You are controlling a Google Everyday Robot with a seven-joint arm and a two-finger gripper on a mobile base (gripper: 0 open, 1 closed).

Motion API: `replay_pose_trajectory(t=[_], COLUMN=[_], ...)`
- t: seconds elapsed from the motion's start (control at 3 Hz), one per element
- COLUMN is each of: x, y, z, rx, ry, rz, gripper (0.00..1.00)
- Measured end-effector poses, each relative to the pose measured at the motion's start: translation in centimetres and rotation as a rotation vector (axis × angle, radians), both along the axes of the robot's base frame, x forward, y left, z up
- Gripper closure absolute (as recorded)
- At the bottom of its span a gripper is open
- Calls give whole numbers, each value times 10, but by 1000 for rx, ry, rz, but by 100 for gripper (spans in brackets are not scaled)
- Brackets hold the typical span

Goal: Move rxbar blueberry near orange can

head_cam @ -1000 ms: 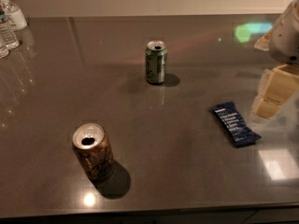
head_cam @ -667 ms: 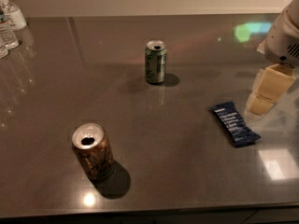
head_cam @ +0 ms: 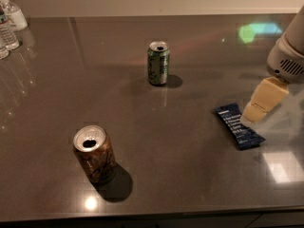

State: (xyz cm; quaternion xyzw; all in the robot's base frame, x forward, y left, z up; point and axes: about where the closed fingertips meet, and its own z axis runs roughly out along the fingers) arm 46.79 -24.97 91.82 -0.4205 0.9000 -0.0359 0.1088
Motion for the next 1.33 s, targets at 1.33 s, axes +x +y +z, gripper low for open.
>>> replay_pose_trajectory(t=[1.33], x=[-16], y=[17], z=[-74], rx=[69], ry=[132], rz=[-217], gripper=[0])
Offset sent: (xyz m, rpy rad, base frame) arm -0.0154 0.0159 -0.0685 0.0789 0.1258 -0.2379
